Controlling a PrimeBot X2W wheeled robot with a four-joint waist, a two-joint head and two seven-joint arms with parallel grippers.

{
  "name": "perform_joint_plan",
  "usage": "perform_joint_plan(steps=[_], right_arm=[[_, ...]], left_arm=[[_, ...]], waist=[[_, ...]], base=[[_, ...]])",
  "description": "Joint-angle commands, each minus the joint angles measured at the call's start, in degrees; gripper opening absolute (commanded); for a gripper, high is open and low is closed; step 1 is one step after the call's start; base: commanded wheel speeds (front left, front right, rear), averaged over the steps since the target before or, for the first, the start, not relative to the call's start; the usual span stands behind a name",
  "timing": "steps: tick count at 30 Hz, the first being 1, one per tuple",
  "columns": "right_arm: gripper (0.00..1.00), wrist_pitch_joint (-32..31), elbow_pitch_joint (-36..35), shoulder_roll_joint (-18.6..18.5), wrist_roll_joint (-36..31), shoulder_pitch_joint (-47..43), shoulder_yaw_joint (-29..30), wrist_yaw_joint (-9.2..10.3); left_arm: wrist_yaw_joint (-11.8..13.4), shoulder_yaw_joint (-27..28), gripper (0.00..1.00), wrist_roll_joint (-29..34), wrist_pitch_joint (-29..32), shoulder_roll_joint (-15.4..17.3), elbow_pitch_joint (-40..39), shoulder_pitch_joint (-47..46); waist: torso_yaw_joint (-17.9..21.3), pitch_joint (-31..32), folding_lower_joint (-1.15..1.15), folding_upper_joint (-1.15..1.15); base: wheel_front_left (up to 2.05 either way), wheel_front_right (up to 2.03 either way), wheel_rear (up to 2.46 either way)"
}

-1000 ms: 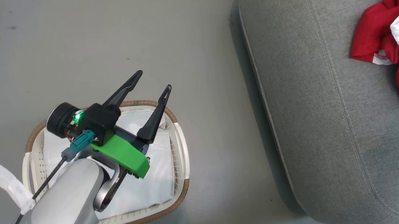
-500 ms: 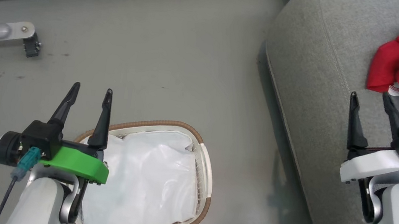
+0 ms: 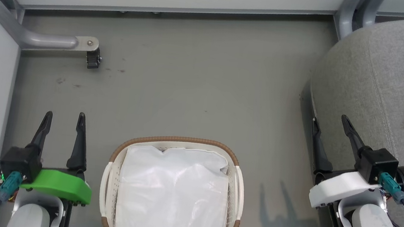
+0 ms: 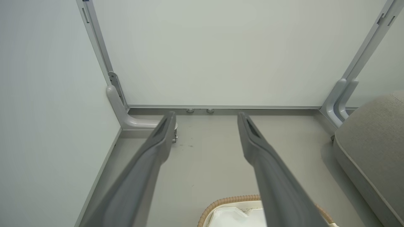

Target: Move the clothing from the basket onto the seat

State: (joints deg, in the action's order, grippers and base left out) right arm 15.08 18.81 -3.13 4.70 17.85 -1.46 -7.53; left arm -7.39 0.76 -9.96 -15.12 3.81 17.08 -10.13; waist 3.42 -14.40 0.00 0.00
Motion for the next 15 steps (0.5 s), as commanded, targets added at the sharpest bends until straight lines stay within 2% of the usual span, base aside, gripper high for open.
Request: perform_joint_plan(steps=[1, 15], right_arm=[[1.00, 0.1, -0.1, -0.1, -0.2, -1.4, 0.2, 0.08], [1.00, 0.1, 0.4, 0.1, 1.0, -10.0, 1.4, 0.08]], left_arm=[[-0.1, 0.7, 1.00, 0.4, 0.0, -0.3, 0.0, 1.5], [-0.1, 0.3, 1.00, -1.2, 0.0, -0.9, 1.1, 8.6]], waist=[[-2.1, 2.6, 0.00, 0.00], [-3.5, 9.6, 0.00, 0.00]], base=[[0.00, 0.00, 0.00], [0.00, 0.00, 0.00]])
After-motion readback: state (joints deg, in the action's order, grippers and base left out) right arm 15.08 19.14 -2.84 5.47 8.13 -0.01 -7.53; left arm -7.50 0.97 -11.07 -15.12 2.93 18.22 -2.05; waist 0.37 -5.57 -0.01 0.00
